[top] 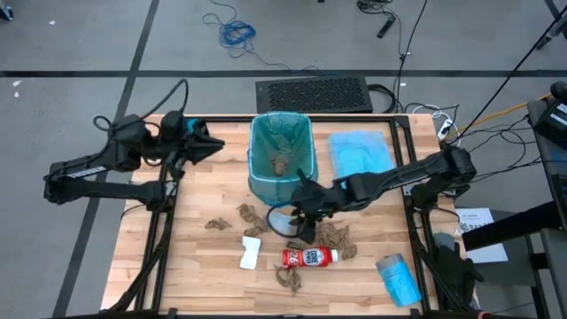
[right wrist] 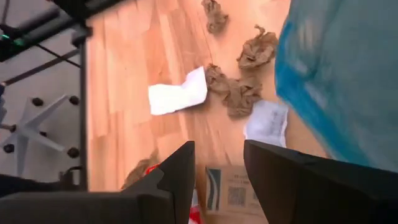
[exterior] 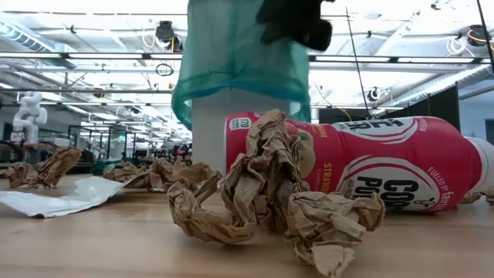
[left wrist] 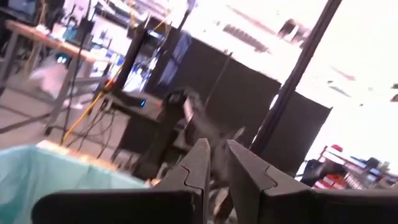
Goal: Place trash/remove bag and relplace
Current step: Move the white trash bin to the top center of the table
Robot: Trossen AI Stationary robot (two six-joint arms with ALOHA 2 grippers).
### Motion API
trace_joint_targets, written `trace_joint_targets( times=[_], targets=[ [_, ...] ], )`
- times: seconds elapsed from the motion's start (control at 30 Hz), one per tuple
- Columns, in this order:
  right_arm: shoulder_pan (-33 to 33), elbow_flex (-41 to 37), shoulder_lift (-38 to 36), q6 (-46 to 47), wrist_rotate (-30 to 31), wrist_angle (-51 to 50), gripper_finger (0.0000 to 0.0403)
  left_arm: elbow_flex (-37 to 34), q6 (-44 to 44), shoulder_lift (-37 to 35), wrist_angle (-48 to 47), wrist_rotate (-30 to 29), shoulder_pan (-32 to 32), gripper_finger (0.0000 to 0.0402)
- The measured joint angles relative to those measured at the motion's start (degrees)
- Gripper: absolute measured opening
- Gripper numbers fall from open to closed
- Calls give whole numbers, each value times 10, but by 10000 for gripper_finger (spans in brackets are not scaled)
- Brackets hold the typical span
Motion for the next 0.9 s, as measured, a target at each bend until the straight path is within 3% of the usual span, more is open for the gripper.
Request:
trace_joint_targets(
  times=[0.47, 0.9],
  targets=[
    [-40, -1, 36, 22, 150, 6, 130, -1, -8, 27, -10, -20, -61, 50],
    [-87, -1, 34, 71, 200, -26, 130, -1, -6, 32, -39, -20, -72, 50]
  ],
)
